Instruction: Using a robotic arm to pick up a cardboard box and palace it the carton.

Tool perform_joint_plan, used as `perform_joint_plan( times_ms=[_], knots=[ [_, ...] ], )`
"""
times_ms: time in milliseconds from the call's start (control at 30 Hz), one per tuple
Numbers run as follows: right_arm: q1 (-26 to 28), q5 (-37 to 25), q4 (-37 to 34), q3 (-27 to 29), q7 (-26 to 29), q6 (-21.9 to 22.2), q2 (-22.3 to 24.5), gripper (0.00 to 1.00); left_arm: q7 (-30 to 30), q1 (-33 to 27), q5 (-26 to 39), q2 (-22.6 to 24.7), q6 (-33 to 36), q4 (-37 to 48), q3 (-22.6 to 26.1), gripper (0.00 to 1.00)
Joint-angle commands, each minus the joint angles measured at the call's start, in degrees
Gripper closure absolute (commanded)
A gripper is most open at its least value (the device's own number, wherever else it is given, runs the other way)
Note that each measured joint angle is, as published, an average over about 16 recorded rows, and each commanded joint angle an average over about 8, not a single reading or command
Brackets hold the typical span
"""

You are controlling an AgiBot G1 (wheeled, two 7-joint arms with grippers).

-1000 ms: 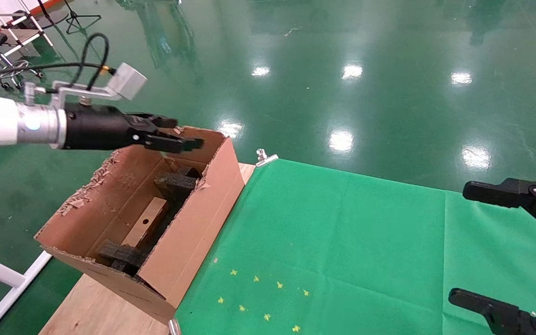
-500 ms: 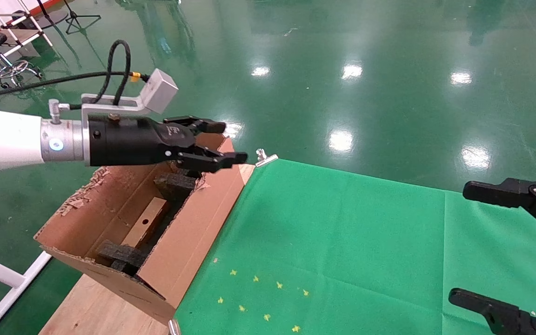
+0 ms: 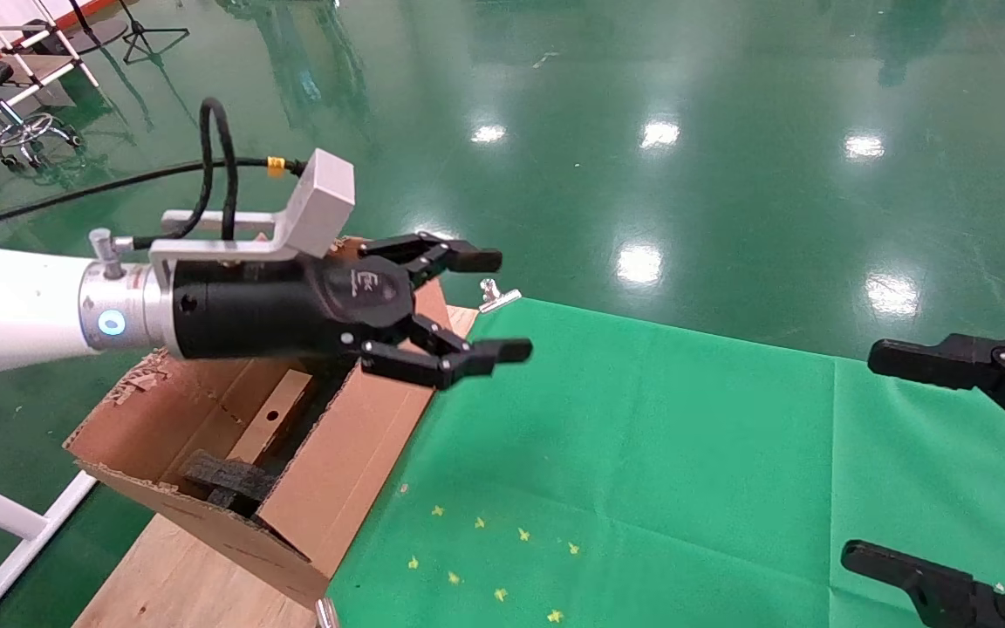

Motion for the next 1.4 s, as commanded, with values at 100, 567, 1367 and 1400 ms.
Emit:
perform_joint_plan(
  times_ms=[100,567,1367,1400],
  knots=[
    [0.0,0.0,0.0,0.0,0.0,0.0,0.0,0.00,1.1,3.1,-2.9,-0.2,0.9,-3.6,-2.2,0.00],
    [0.0,0.0,0.0,0.0,0.0,0.0,0.0,0.00,4.9,13.4,-12.7,-0.7,4.0,-15.6,-9.4,0.00],
    [0.0,0.0,0.0,0.0,0.0,0.0,0.0,0.00,5.1,14.3,-13.5,-0.8,4.2,-16.5,-10.0,0.00],
    [0.0,0.0,0.0,0.0,0.0,0.0,0.0,0.00,5.1,14.2,-13.4,-0.8,4.2,-16.4,-9.9,0.00]
  ],
)
